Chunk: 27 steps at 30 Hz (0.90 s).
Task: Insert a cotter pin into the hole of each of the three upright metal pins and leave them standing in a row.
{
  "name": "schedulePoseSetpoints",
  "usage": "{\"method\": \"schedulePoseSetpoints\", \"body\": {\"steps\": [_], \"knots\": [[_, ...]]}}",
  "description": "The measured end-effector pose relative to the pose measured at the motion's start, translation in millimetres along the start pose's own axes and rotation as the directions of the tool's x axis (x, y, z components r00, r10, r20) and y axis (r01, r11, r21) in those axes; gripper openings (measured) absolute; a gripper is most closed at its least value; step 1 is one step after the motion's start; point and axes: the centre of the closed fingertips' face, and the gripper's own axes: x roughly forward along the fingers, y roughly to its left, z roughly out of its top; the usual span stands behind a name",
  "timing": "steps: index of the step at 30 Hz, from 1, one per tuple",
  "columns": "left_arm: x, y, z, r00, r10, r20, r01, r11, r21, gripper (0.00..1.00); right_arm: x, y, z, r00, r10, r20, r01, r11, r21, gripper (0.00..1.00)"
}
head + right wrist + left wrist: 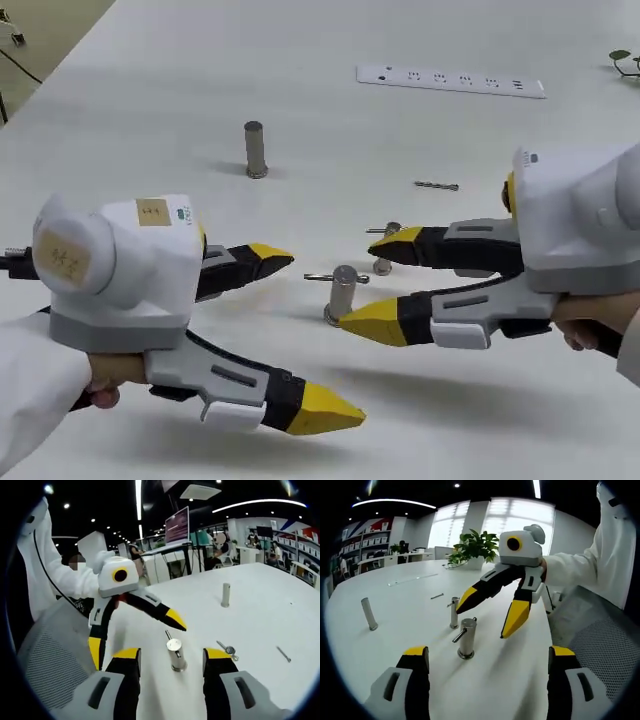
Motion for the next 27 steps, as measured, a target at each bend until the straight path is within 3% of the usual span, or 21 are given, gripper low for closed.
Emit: {"method": "schedulePoseSetpoints", "body": {"steps": [6, 11, 19, 22, 27], "knots": [[-1.6, -6.0, 0.0, 0.9999, -0.013, -0.002, 0.013, 1.000, -0.011, 0.99, 7.6, -0.8, -3.2, 0.9998, 0.010, -0.016, -0.010, 1.000, -0.023, 0.37], [-5.3, -4.2, 6.9, 0.9992, 0.013, 0.037, -0.012, 0.999, -0.032, 0.99, 13.4, -5.4, -10.1, 0.9990, 0.007, -0.043, -0.009, 0.999, -0.054, 0.28], [-9.3, -2.9, 10.6, 0.9984, 0.026, 0.051, -0.025, 0.999, -0.032, 0.99, 19.8, -5.0, -10.3, 0.9988, 0.027, -0.041, -0.029, 0.998, -0.061, 0.22], [-9.5, -0.4, 11.3, 0.9982, 0.033, 0.049, -0.032, 0.999, -0.031, 0.99, 22.1, -3.9, -12.0, 0.9974, 0.038, -0.061, -0.043, 0.995, -0.085, 0.20], [-9.8, 2.1, 16.7, 0.9969, 0.044, 0.065, -0.042, 0.999, -0.034, 0.99, 24.1, -4.4, -12.3, 0.9969, 0.042, -0.067, -0.048, 0.994, -0.099, 0.11]]}}
